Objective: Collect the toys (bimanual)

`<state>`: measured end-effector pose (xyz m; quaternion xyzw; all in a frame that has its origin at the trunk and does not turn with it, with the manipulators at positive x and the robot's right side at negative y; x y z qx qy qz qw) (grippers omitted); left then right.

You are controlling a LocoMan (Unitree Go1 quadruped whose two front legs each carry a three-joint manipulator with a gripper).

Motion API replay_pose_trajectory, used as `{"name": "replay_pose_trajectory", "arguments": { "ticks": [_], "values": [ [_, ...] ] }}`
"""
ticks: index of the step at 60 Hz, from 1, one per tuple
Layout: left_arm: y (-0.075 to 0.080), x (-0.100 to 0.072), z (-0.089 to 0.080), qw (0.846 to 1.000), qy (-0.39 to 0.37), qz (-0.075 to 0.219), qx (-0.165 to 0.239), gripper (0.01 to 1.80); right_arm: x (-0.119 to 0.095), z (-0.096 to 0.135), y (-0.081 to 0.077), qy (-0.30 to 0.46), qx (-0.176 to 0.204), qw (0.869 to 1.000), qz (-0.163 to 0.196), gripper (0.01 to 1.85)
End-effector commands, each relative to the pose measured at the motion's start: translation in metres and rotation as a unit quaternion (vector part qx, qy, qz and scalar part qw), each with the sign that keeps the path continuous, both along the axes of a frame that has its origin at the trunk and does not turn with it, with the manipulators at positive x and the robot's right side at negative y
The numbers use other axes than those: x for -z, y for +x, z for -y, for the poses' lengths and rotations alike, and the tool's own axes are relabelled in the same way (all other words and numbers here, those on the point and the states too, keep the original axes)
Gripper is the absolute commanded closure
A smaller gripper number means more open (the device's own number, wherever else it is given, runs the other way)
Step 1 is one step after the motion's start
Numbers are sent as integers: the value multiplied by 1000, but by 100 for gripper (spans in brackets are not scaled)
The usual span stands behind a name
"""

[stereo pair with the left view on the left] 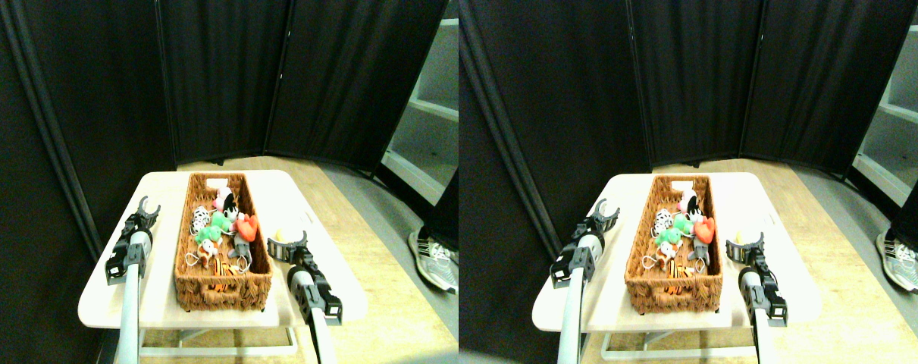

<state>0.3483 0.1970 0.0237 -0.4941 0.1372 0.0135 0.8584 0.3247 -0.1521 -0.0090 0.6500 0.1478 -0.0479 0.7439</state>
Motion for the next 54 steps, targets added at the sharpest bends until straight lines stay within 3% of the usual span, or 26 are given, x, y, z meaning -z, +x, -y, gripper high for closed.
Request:
{"name": "replay_pose_trajectory", "arguments": {
  "ticks": [1, 10, 22, 31, 35, 48, 54],
  "values": [
    [2, -12, 5, 999, 5, 32, 1, 153, 4, 5, 6, 5, 5, 1000, -4, 95],
    [1, -17, 9, 999, 3, 32, 2, 152, 18, 17, 15, 3, 21, 1000, -18, 108],
    [1, -15, 9, 1000, 4, 31, 2, 153, 17, 22, 20, -8, 38, 999, -15, 113],
    [3, -13, 8, 1000, -12, 27, -8, 156, 15, 24, 21, -11, 93, 996, -5, 179],
    [3, -12, 8, 1000, -6, 29, -6, 157, 11, 24, 19, 2, 136, 991, -9, 182],
    [3, -12, 7, 999, 0, 34, -5, 157, -9, 23, 18, 5, 117, 993, 22, 185],
    [3, -12, 5, 999, 2, 41, -4, 158, -26, 18, 18, -20, 83, 995, 50, 185]
  ]
}}
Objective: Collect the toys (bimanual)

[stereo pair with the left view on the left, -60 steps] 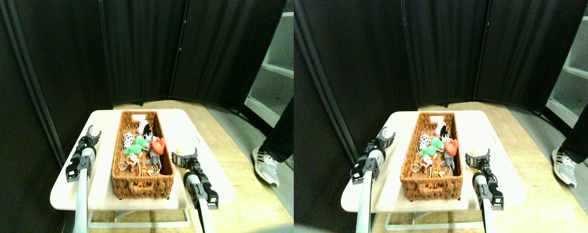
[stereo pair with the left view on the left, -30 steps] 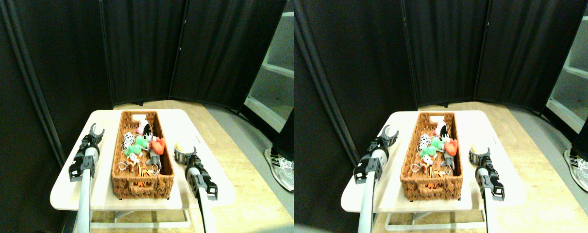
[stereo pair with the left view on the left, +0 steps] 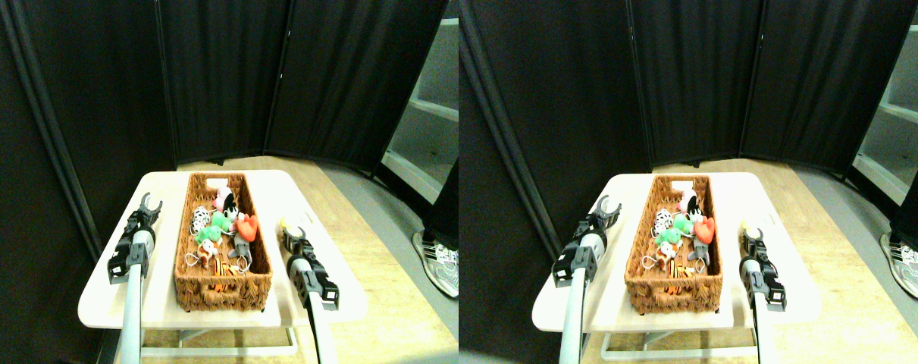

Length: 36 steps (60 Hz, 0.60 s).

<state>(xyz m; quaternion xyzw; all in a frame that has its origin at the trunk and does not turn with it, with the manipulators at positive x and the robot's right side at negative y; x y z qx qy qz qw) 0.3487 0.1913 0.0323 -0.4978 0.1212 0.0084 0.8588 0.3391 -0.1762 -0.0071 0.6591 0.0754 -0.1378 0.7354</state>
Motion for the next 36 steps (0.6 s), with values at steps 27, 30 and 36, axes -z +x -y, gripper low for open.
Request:
{"name": "replay_pose_trajectory", "arguments": {
  "ticks": [27, 30, 36],
  "values": [
    [-9, 1, -13, 999, 0, 35, -25, 160, -111, -58, 17, -73, -163, 975, 131, 182],
    [-10, 0, -14, 999, 0, 40, -21, 161, -118, -66, 17, -82, -174, 972, 136, 181],
    [-14, -1, -15, 999, 2, 44, -27, 161, -122, -79, 19, -79, -184, 971, 133, 181]
  ]
}}
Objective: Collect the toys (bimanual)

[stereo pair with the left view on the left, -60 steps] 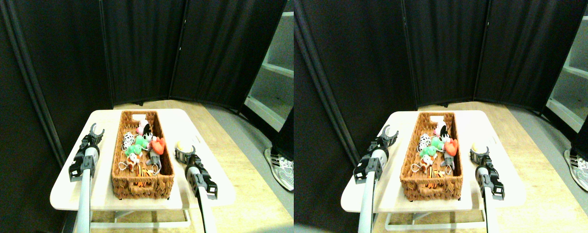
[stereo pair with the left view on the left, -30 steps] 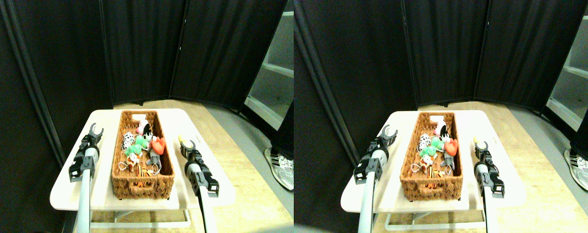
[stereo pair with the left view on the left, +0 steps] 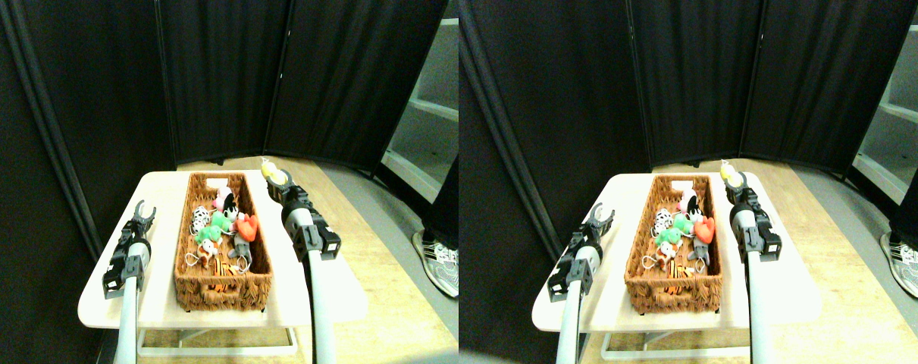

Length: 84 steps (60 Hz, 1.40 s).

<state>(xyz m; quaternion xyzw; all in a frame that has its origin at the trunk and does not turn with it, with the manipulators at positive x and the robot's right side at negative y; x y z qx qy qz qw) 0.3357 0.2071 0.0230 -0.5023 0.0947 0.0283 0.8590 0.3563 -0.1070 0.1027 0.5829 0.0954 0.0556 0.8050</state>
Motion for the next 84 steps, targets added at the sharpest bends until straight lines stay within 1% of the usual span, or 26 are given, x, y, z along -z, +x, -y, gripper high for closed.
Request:
{"name": "replay_pose_trajectory", "arguments": {
  "ticks": [1, 6, 10, 14, 23, 29, 39, 41, 43, 44, 45, 46, 48, 50, 51, 53, 54, 57, 64, 70, 73, 75, 77, 80, 81, 84],
  "values": [
    [-2, -11, 1, 1000, 5, 31, 2, 161, -12, -12, 3, 10, -22, 1000, 20, 181],
    [-4, -11, -2, 999, 12, 35, 3, 161, -12, -21, 7, 23, -35, 999, 11, 181],
    [-6, -12, -4, 999, 14, 41, 0, 161, -11, -29, 9, 23, -41, 999, 14, 179],
    [-10, -13, -6, 999, 8, 43, -10, 161, -8, -40, 11, 30, -53, 998, 11, 179],
    [-15, -14, -8, 999, 14, 48, -15, 161, 0, -56, 13, 46, -54, 997, -11, 182],
    [-19, -15, -11, 998, 12, 56, -20, 161, 14, -73, 11, 46, -70, 996, -35, 182],
    [-22, -14, -15, 998, 14, 63, -18, 161, 30, -86, 12, 39, -91, 994, -48, 183],
    [-23, -14, -16, 998, 12, 61, -21, 161, 30, -84, 13, 28, -95, 994, -51, 185],
    [-23, -14, -16, 998, 9, 58, -23, 161, 29, -83, 13, 19, -97, 994, -52, 181],
    [-23, -14, -17, 998, 11, 58, -24, 160, 28, -80, 13, 15, -101, 993, -52, 163],
    [-23, -14, -17, 998, 11, 58, -24, 160, 28, -80, 13, 15, -101, 993, -52, 163],
    [-23, -14, -17, 998, 12, 58, -23, 160, 28, -79, 13, 14, -104, 993, -53, 156],
    [-23, -15, -18, 998, 18, 59, -20, 159, 25, -74, 12, 10, -112, 992, -56, 124],
    [-23, -15, -18, 998, 25, 60, -20, 157, 23, -71, 12, 10, -114, 992, -56, 105],
    [-23, -15, -19, 998, 25, 59, -20, 156, 22, -70, 11, 9, -112, 992, -56, 98],
    [-23, -15, -18, 998, 24, 58, -21, 156, 21, -69, 11, 9, -112, 992, -56, 94],
    [-22, -16, -18, 998, 21, 57, -22, 155, 21, -68, 11, 9, -112, 992, -56, 88],
    [-20, -17, -17, 998, 20, 58, -18, 154, 19, -62, 12, 12, -107, 993, -54, 95],
    [-17, -17, -14, 998, 15, 55, -14, 152, 17, -54, 11, 9, -89, 995, -48, 96],
    [-14, -18, -11, 998, 18, 57, -8, 152, 14, -43, 11, 17, -69, 997, -38, 103],
    [-13, -19, -10, 998, 20, 57, -8, 152, 12, -34, 13, 24, -48, 998, -25, 110],
    [-12, -20, -10, 998, 21, 55, -10, 150, 9, -26, 13, 23, -22, 999, -12, 117],
    [-12, -21, -9, 998, 22, 55, -11, 149, 9, -24, 13, 21, -17, 1000, -7, 118],
    [-10, -24, -7, 998, 33, 52, -10, 141, 5, -6, 13, 8, -4, 1000, 14, 124],
    [-10, -24, -7, 998, 33, 52, -10, 141, 5, -6, 13, 8, -4, 1000, 14, 124],
    [-8, -27, -6, 998, 45, 53, -4, 135, 3, 6, 11, 4, 9, 1000, 24, 125]
  ]
}}
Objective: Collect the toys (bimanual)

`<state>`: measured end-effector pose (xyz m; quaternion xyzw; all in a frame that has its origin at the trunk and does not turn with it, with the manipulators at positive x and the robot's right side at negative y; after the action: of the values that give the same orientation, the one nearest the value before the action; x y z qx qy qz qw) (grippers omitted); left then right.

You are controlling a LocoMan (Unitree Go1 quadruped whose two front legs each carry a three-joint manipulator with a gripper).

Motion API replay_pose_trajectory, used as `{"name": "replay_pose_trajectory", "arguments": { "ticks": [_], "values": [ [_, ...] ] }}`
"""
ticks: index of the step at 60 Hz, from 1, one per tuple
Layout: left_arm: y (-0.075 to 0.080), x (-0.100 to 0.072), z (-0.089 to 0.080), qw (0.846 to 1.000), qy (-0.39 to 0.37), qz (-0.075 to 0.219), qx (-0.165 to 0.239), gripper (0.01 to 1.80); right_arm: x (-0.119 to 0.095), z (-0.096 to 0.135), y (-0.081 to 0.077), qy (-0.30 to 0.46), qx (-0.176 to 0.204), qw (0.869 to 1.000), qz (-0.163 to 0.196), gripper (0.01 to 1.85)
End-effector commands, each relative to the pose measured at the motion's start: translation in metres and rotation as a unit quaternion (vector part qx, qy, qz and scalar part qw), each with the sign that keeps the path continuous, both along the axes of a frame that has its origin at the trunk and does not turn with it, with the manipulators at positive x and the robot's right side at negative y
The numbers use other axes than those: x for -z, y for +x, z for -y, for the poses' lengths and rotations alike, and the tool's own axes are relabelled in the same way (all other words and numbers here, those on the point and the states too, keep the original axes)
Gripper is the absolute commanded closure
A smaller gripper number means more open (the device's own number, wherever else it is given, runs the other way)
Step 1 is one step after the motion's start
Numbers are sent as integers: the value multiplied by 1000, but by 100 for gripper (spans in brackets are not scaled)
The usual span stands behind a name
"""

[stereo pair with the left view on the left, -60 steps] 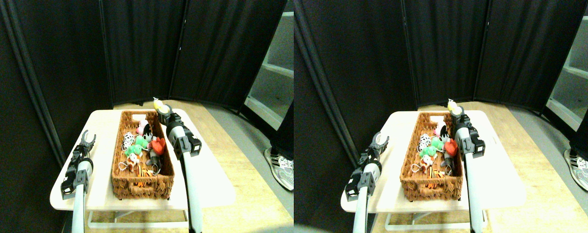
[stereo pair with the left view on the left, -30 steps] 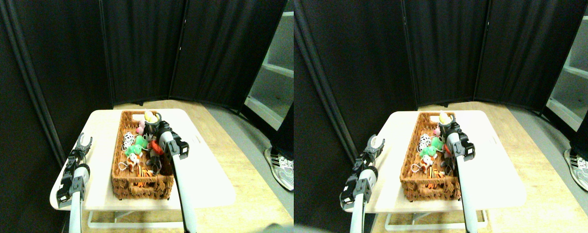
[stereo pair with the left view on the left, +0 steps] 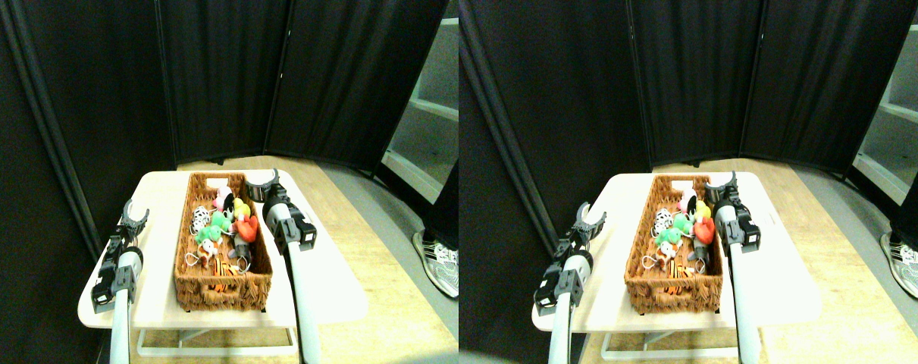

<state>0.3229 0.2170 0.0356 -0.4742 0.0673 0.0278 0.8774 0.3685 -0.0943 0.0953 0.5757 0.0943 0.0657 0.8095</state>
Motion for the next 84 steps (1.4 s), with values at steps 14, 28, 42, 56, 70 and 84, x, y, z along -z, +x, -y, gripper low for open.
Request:
{"name": "replay_pose_trajectory", "arguments": {
  "ticks": [14, 28, 42, 56, 70, 84],
  "values": [
    [15, -20, 10, 999, 51, 17, 11, 113, -3, 52, -10, 0, 67, 996, 55, 132],
    [21, -21, 14, 995, 102, 14, -1, 104, -2, 76, -13, 1, 104, 992, 72, 129],
    [29, -8, 15, 982, 166, 66, -57, 103, 12, 91, -10, -18, 176, 973, 149, 120],
    [31, -4, 9, 977, 188, 73, -63, 117, 17, 100, -11, -41, 184, 972, 144, 118],
    [33, -2, 6, 976, 194, 63, -71, 128, 21, 99, -9, -56, 180, 972, 143, 119],
    [31, -3, 3, 979, 184, 45, -74, 106, 23, 93, -5, -52, 173, 975, 132, 121]
  ]
}}
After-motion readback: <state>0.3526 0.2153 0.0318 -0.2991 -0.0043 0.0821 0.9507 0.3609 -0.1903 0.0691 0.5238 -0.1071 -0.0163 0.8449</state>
